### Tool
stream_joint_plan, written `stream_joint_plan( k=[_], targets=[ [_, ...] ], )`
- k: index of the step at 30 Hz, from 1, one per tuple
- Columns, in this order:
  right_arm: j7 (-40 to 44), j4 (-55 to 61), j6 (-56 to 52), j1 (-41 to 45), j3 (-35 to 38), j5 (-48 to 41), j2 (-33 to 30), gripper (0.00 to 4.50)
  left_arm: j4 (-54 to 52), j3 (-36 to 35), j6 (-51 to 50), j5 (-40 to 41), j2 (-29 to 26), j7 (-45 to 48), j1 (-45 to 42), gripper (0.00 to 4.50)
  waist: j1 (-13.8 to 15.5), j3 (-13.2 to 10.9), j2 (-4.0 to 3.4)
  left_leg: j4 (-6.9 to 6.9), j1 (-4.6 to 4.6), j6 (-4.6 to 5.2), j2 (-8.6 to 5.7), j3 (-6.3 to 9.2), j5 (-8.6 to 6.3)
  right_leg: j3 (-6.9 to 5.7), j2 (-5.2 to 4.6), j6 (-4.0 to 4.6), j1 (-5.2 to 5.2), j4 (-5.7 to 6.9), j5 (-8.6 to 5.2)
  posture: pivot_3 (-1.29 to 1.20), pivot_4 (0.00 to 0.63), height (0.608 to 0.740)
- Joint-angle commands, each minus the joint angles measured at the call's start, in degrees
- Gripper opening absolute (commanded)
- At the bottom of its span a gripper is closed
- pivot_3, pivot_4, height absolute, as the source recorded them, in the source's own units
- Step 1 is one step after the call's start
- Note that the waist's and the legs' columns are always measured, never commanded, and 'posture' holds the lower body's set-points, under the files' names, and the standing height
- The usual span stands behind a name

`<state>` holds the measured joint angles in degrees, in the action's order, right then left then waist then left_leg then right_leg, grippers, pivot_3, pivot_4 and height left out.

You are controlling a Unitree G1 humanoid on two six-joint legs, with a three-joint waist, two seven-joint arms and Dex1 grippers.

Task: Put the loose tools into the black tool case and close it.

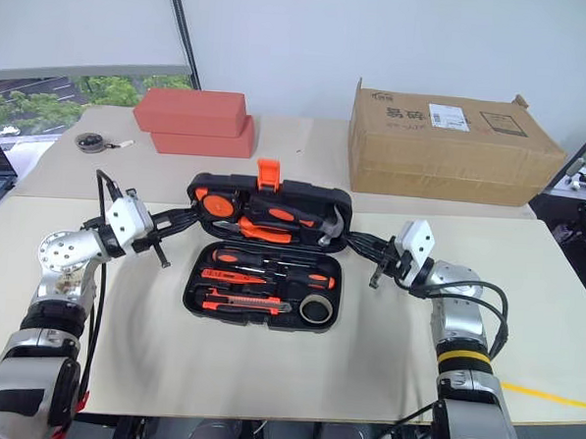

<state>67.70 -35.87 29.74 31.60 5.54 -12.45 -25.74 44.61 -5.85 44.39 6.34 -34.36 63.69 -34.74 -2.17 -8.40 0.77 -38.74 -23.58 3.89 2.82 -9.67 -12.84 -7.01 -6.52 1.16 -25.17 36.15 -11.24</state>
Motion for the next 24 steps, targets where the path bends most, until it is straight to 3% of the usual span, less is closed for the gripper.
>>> stream_joint_plan(
  k=[1,4,6,7,9,12,14,17,20,24],
  targets=[
    [3.0,-2.7,10.9,1.0,-2.9,3.9,-3.6,0.37,-1.0,2.9,7.1,-1.9,-2.2,1.5,1.2,1.44,0.2,0.0,0.00,0.00,0.03,-0.01,-0.01,0.00,-0.03,0.00,-0.05,-0.01,0.02,-0.02,0.00,0.00,0.150,0.712],
    [4.6,-1.6,8.2,-0.9,-3.5,2.6,-6.8,1.36,-2.5,3.1,3.6,2.1,-4.2,5.1,3.2,2.53,0.5,0.0,0.00,-0.02,0.06,0.15,-0.01,-0.03,-0.12,0.00,-0.08,-0.02,0.04,-0.03,0.00,0.00,0.150,0.712],
    [5.6,2.2,3.9,-4.1,-3.5,1.4,-9.9,2.06,-6.6,2.1,-4.6,6.8,-6.0,8.2,5.7,3.35,0.9,0.0,0.00,-0.02,0.04,0.19,0.01,-0.02,-0.13,0.00,-0.10,-0.02,0.01,-0.02,0.00,0.00,0.150,0.712],
    [6.7,4.3,1.8,-6.1,-3.7,1.2,-12.0,2.56,-9.9,1.6,-10.4,9.8,-7.4,10.3,7.9,3.98,1.1,0.0,0.00,-0.03,0.01,0.22,0.03,-0.01,-0.09,-0.01,-0.10,0.01,-0.01,-0.01,-0.02,0.00,0.150,0.712],
    [9.3,9.9,-3.7,-10.4,-4.5,0.4,-16.1,3.15,-17.0,0.5,-22.2,15.4,-10.3,13.2,12.4,4.50,1.3,0.0,-0.01,-0.02,-0.08,0.06,0.05,0.00,0.03,-0.03,-0.10,0.06,-0.10,-0.01,-0.06,0.00,0.150,0.712],
    [12.5,26.3,-19.5,-19.9,-5.6,-5.2,-22.3,3.30,-23.8,-1.8,-37.7,21.5,-13.4,12.5,16.0,4.50,1.7,0.0,-0.10,-0.01,-0.22,0.16,0.06,0.16,-0.04,-0.01,-0.45,-0.11,-0.13,0.01,-0.24,0.00,0.150,0.712],
    [12.0,36.8,-27.8,-23.7,-7.2,-8.6,-23.9,3.30,-23.5,-2.5,-39.8,20.7,-12.6,9.0,14.1,4.50,1.7,0.0,-0.09,-0.04,-0.19,0.56,0.06,0.30,-0.27,-0.03,-0.55,-0.12,-0.06,0.02,-0.35,0.00,0.150,0.712],
    [9.9,49.8,-41.3,-26.0,-10.4,-14.0,-24.6,3.30,-22.5,-2.9,-43.9,20.2,-9.9,4.6,9.1,4.50,2.2,0.0,-0.08,-0.15,-0.12,0.24,0.07,0.53,-0.38,-0.16,-0.67,-0.17,0.06,-0.02,-0.31,0.00,0.150,0.712],
    [7.4,53.7,-46.4,-24.7,-14.6,-12.7,-22.9,3.30,-21.5,-1.9,-45.5,19.2,-7.3,2.9,4.3,4.50,2.6,-0.1,-0.03,-0.16,-0.09,0.22,0.04,0.52,-0.37,-0.32,-0.85,-0.09,0.06,-0.10,-0.36,0.00,0.150,0.712],
    [-2.0,48.8,-48.8,-17.8,-18.2,-8.3,-13.2,3.30,-20.2,-0.5,-47.5,18.4,-2.2,0.2,-2.5,4.50,2.9,-0.1,0.16,-0.22,-0.04,0.23,0.02,0.50,-0.37,-0.64,-0.87,-0.14,0.02,-0.28,-0.33,0.00,0.150,0.712]
  ],
)
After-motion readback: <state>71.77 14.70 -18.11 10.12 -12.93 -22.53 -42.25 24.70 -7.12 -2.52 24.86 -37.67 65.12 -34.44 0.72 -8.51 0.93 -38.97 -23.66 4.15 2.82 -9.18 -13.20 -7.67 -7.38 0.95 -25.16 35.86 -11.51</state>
